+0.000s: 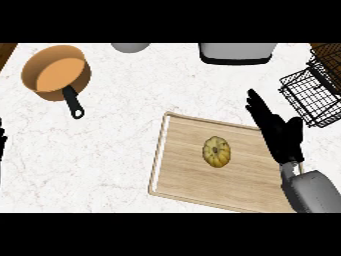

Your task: Pick the squash from the tray and place it in the tiered basket

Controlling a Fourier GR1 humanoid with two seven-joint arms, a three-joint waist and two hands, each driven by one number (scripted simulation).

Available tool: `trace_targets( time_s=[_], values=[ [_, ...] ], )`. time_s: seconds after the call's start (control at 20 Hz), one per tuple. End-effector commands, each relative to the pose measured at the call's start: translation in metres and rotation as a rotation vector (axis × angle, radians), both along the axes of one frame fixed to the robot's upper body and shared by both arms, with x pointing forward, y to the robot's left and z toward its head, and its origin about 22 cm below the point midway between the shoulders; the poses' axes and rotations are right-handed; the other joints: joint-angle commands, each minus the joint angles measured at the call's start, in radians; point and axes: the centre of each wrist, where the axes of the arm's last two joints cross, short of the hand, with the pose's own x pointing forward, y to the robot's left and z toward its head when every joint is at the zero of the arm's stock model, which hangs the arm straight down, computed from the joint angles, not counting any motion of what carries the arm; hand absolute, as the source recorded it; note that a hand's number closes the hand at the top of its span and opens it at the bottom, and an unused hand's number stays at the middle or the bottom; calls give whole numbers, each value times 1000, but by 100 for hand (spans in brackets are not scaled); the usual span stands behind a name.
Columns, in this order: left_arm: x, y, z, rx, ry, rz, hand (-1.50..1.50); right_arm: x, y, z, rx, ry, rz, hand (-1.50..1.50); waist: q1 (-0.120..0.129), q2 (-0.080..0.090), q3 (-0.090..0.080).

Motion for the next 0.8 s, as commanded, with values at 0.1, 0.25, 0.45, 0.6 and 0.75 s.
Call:
trace_targets(
  time_s=[0.1, 0.25, 0.45, 0.6, 0.75],
  values=[
    [35, -65, 23, -81, -193, -218, 0, 24, -2, 67, 20, -202, 103, 150, 13, 7, 31],
    [48, -120, 45, -127, -397, -418, 0, 42, 11, 129, 93, -408, 203, 150, 11, 2, 29],
    [44, -141, 32, -203, -371, -452, 0, 38, -1, 71, 273, -107, 82, -150, 17, 14, 32],
    [43, -153, 41, -206, -351, -457, 0, 32, -24, 75, 326, -84, 270, -150, 20, 10, 33],
    [36, -153, 33, -182, -357, -449, 0, 23, -55, 109, 217, -148, 388, -150, 20, 8, 31]
  ],
)
